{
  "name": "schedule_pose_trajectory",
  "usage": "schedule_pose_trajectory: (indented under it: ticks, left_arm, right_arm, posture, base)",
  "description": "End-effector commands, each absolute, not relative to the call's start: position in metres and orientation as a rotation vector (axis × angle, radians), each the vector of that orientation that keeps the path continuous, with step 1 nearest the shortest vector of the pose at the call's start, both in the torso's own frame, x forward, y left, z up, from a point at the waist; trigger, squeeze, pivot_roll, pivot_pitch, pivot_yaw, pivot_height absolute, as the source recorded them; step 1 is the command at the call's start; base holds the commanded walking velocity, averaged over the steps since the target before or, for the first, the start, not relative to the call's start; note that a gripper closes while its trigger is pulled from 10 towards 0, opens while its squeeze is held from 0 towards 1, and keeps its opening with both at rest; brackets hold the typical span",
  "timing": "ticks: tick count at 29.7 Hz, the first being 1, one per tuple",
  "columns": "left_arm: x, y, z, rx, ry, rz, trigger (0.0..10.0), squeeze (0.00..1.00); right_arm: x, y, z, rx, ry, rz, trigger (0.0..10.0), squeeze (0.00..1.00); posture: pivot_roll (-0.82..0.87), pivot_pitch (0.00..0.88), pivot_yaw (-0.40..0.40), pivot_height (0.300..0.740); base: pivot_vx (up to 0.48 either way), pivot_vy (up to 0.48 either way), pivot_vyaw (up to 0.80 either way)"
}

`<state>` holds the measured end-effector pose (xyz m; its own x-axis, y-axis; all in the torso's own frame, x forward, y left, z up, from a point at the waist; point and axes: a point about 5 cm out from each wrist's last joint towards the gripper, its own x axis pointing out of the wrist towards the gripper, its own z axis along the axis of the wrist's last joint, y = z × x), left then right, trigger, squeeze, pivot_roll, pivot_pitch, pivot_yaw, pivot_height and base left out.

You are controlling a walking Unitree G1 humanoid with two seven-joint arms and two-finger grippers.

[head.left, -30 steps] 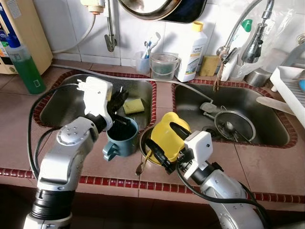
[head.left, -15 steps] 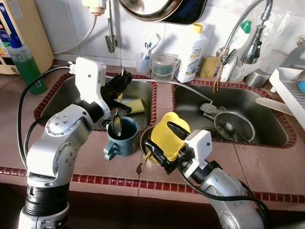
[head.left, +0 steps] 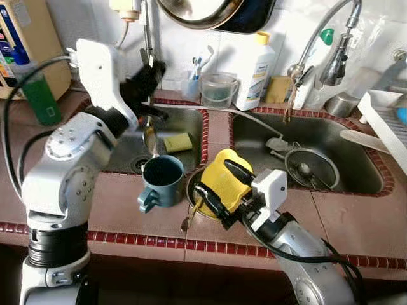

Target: Kitchen organization

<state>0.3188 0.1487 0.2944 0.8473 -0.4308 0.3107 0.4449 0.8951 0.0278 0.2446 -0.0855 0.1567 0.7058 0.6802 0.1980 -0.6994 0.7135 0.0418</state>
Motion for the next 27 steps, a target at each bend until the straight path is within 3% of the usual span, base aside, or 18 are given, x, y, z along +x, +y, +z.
schedule_pose_trajectory:
  ticks: [1, 16, 27]
  left_arm:
    - [0.330, 0.152, 0.302, -0.045, -0.366, -0.368, 10.0, 0.00]
    - [0.351, 0.147, 0.276, -0.063, -0.330, -0.249, 10.0, 0.00]
    - [0.367, 0.156, 0.240, -0.091, -0.300, -0.123, 10.0, 0.00]
  right_arm:
    - [0.249, -0.087, 0.167, 0.135, -0.211, 0.759, 10.0, 0.00]
    - [0.256, -0.088, 0.174, 0.161, -0.254, 0.703, 10.0, 0.00]
    - [0.289, -0.113, 0.200, 0.142, -0.439, 0.385, 10.0, 0.00]
  posture:
    - [-0.14, 0.014, -0.040, 0.740]
    - [-0.14, 0.011, -0.040, 0.740]
    - [-0.13, 0.000, -0.042, 0.740]
  base:
    - [0.000, 0.000, 0.00]
    - [0.000, 0.000, 0.00]
    - [0.000, 0.000, 0.00]
